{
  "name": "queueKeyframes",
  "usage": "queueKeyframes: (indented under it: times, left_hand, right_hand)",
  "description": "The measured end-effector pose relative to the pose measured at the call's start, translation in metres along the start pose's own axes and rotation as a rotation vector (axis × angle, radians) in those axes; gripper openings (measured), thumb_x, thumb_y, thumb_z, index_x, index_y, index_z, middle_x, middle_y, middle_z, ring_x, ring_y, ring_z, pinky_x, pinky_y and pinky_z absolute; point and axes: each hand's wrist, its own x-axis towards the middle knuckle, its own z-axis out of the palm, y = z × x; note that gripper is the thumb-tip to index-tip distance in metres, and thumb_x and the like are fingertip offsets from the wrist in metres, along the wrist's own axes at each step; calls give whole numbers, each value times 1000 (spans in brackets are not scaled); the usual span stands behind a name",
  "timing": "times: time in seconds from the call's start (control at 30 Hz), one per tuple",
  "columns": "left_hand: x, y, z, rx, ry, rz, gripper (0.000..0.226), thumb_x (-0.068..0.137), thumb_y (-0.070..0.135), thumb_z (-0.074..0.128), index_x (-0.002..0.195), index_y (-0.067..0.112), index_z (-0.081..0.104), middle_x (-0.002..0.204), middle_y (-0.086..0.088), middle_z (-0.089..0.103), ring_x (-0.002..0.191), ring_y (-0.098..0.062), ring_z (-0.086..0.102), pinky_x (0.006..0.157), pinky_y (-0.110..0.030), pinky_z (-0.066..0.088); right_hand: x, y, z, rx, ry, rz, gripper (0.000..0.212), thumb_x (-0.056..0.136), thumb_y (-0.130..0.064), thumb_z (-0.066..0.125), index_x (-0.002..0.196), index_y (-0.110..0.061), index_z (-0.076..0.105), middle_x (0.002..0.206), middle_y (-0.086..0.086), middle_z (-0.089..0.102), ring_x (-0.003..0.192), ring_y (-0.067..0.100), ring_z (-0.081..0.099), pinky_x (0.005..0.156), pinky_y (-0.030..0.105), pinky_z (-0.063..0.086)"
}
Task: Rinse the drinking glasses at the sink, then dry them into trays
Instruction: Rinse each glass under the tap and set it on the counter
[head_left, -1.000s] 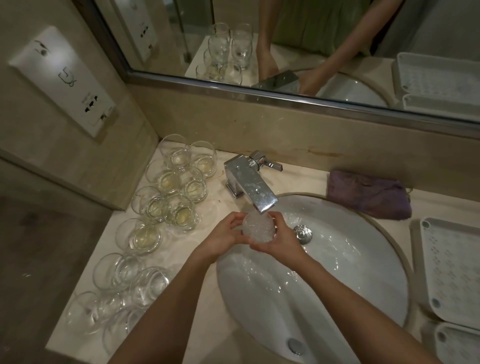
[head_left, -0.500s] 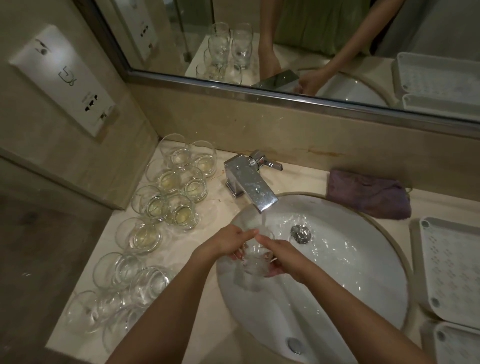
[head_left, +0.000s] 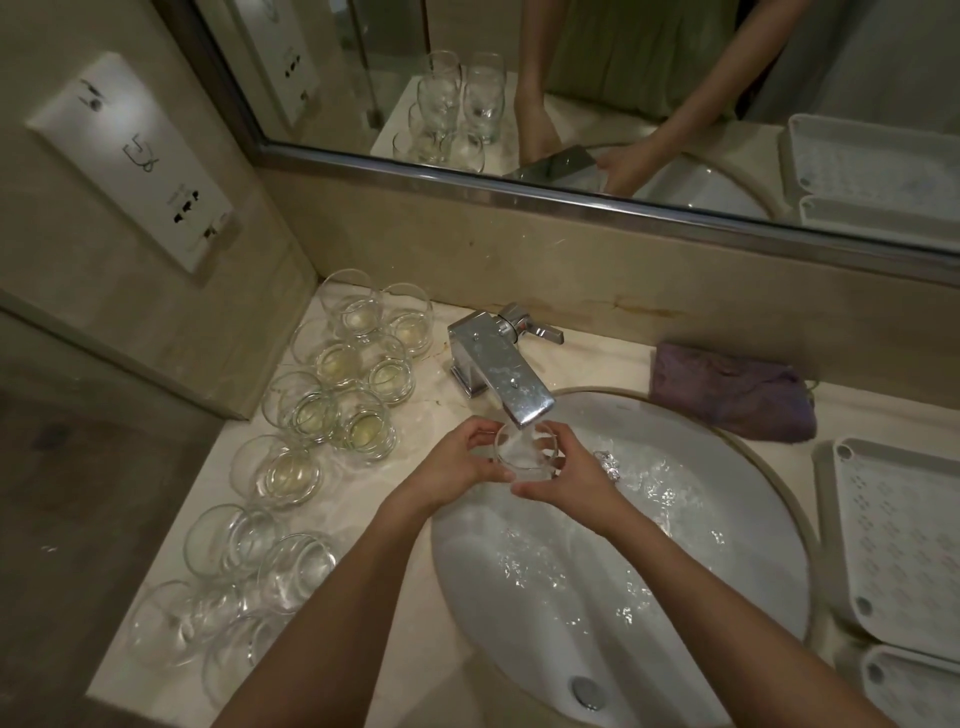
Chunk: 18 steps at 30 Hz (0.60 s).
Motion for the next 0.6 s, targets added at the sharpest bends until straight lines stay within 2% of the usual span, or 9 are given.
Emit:
queueKeyframes:
  times: [0.1,0.17,0.27,0.37,0.5,0.6]
  left_hand:
    - [0,-3,-6,48,-35,-95,44,79,6,75,114,21,54,110,-1,61,92,-9,60,74,-23,47]
    - [-4,-5,-8,31,-33,-106,46,78,10,77,116,25,55,108,3,60,89,-7,60,73,-23,47]
    - [-5,-8,-3,-33,-30,-30,58,74,-2,77,122,19,52,118,0,58,95,-7,61,77,-21,51]
    - [-3,-5,-4,-12,-76,3,60,75,-12,71,123,17,49,129,-6,54,103,-15,62,89,-26,52]
    - [-2,0,-17,36,-74,12,59,75,-8,73,123,21,52,123,-1,59,120,-16,55,95,-24,49]
    - [-5,1,-9,42,-102,28,60,79,-6,70,127,24,51,124,6,58,106,-2,62,95,-24,49]
  right_hand:
    - [4,-4,-4,-107,-78,87,73,67,-27,87,127,-27,46,109,-1,56,93,13,58,73,19,46]
    - [4,-5,-4,-122,-101,96,68,65,-29,88,121,-28,48,106,0,57,87,10,58,72,19,46]
    - [1,-2,2,-88,-12,1,73,63,-21,89,122,-25,45,107,-4,57,90,4,56,70,11,46]
    - [-4,2,15,-20,104,-44,80,62,-23,90,127,-20,44,114,-4,56,100,5,55,78,14,46]
    - [-1,0,21,3,92,-58,74,63,-16,89,126,-23,49,102,-11,58,84,-7,54,67,5,42]
    - [2,5,17,0,115,-33,78,62,-22,89,128,-25,48,104,-10,56,92,1,55,80,19,48]
